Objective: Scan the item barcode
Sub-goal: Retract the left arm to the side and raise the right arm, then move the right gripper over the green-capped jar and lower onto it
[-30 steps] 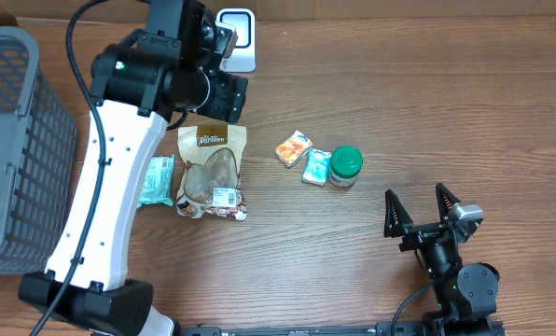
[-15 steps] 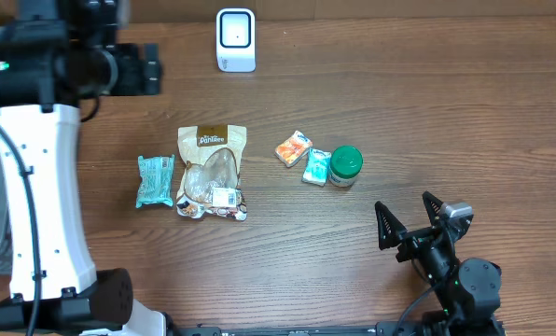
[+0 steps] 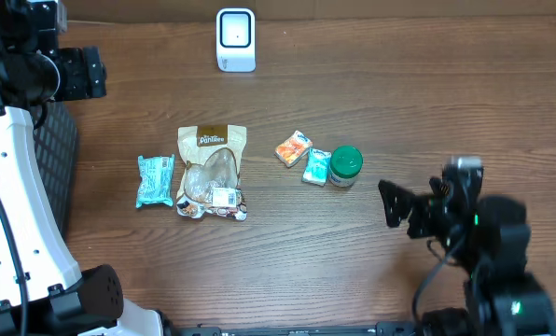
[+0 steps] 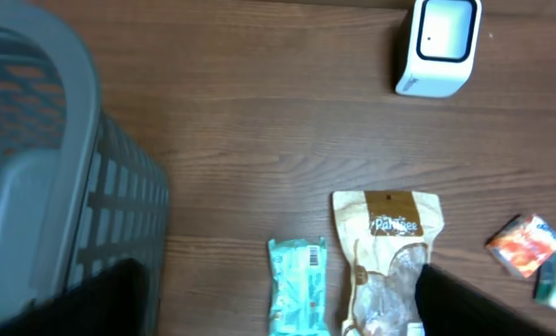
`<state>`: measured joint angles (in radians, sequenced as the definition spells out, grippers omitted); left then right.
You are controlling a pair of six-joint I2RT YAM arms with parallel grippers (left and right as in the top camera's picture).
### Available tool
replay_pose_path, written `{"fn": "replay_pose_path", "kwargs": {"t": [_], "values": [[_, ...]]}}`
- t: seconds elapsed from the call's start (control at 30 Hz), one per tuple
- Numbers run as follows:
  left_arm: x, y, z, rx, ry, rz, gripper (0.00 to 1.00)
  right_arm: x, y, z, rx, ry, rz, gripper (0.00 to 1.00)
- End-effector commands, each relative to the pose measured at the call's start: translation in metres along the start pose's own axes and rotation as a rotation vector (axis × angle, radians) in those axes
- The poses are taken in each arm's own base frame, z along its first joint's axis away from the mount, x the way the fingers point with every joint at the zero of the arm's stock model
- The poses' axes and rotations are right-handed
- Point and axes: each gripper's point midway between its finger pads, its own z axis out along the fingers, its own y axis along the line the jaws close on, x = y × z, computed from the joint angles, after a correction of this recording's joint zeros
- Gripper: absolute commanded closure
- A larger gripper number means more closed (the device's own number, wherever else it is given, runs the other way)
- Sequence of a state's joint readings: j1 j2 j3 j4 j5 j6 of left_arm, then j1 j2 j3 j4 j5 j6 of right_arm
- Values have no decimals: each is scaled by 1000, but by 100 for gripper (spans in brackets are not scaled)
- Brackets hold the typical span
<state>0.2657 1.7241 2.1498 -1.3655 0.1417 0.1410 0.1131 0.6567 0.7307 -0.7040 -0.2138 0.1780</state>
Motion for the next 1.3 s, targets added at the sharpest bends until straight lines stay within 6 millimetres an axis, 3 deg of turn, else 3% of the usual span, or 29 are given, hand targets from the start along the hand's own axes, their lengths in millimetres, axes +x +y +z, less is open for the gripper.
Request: {"fn": "replay_pose_path", "kwargs": {"t": [0.0,0.23,0.5,0.77,1.27], "values": [[-5,3,-8,-22,-26,48,1,-26,7,6,10,81,-7,0],[-5,3,-7,-20,-22,48,0,-37,3,36,79,364,64,0],[-5,3,-7,-20,-22,48,1,-23,-7,77,103,538,112,0],[-5,3,-7,-20,-22,48,0,-19,-4,95,59,560,129,0],[-5,3,-7,-20,-22,48,0,-29,-1,105,53,511,201,5]]}}
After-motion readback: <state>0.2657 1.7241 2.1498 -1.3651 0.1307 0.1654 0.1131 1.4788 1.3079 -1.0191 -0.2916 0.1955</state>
